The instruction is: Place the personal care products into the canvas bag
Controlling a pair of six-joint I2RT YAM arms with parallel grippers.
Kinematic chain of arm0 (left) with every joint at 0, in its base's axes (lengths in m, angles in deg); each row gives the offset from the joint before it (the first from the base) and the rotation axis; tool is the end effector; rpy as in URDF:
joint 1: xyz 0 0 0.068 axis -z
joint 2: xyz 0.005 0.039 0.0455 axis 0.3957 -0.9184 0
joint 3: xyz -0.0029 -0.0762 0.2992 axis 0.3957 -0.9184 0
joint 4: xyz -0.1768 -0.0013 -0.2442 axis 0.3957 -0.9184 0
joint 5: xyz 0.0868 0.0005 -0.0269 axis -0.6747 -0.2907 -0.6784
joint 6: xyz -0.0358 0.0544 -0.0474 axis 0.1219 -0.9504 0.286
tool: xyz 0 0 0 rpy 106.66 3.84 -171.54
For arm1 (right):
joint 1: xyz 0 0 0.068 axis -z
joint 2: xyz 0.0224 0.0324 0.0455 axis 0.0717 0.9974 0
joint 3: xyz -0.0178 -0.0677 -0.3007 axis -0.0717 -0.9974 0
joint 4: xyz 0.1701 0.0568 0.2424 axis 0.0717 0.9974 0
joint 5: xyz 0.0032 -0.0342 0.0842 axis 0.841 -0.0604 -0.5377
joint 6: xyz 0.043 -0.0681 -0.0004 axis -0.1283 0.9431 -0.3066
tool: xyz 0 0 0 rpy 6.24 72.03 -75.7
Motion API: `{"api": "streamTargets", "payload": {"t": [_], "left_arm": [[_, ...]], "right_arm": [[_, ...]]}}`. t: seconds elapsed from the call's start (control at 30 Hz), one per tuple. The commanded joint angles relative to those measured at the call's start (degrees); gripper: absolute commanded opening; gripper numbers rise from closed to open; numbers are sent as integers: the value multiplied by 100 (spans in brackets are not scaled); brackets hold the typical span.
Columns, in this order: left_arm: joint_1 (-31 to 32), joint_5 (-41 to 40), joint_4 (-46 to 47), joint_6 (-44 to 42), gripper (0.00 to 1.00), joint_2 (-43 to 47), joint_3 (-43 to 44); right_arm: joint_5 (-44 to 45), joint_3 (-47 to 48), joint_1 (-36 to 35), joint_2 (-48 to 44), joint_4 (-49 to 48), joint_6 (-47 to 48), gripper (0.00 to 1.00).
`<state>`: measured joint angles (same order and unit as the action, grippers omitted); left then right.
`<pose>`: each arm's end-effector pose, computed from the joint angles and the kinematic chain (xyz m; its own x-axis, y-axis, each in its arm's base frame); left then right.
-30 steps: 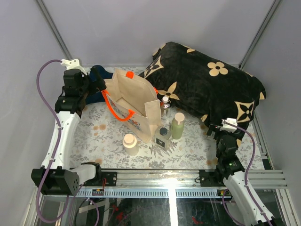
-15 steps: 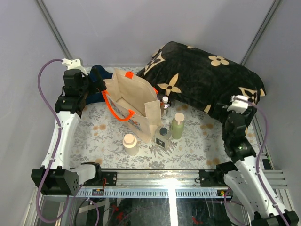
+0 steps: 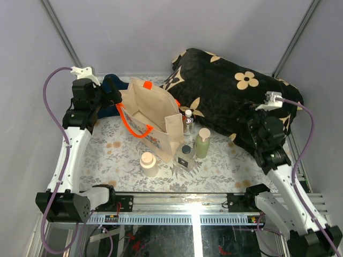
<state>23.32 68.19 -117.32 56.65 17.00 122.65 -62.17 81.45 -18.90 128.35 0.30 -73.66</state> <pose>0.3136 -0.0015 0.4101 -0.4111 -0.2686 -0.8711 -0.0963 0.9631 -0.2514 0.2178 0.0495 0.3805 0.1120 0.3823 -0.9172 -0.1961 0.9134 0.3567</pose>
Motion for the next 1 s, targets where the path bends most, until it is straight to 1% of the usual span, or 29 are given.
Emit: {"api": "streamTargets", "payload": {"t": [0.0, 0.07, 0.1, 0.17, 0.27, 0.4, 0.47, 0.57, 0.63, 0.73, 0.83, 0.97], "left_arm": [[25, 215, 415, 160, 100, 133, -32], [27, 334, 429, 196, 100, 130, 2], [34, 387, 431, 187, 100, 122, 22], [75, 476, 362, 102, 100, 106, 104], [232, 327, 29, -122, 100, 100, 333], [426, -108, -205, -258, 100, 192, 398], [428, -228, -218, -222, 100, 215, 302], [430, -353, -212, -118, 100, 163, 87], [434, -467, -142, -71, 100, 115, -125], [431, -829, -44, -21, 100, 43, -325], [430, -955, -67, 8, 100, -67, -394], [438, -912, 205, 52, 100, -170, -681]], "right_arm": [[-943, 579, -16, 739, -828, -860, 99], [-1581, 818, -17, 1147, -980, -910, 99], [-1799, 998, -16, 1344, -902, -945, 99], [-2253, 1505, -16, 1775, -366, -834, 100], [-2981, 2348, -16, 2357, 660, -461, 99], [-3427, 3053, -27, 2901, 1507, -244, 99], [-3440, 3434, -29, 3221, 2102, -186, 99], [-3410, 4182, -44, 3691, 3139, -164, 96], [-3294, 4499, -157, 3914, 3716, -107, 94], [-2629, 4743, -653, 4126, 4148, 46, 94], [-2276, 4994, -1097, 4404, 4372, 69, 94], [-1908, 5090, -1279, 4687, 4456, -48, 94]]}}
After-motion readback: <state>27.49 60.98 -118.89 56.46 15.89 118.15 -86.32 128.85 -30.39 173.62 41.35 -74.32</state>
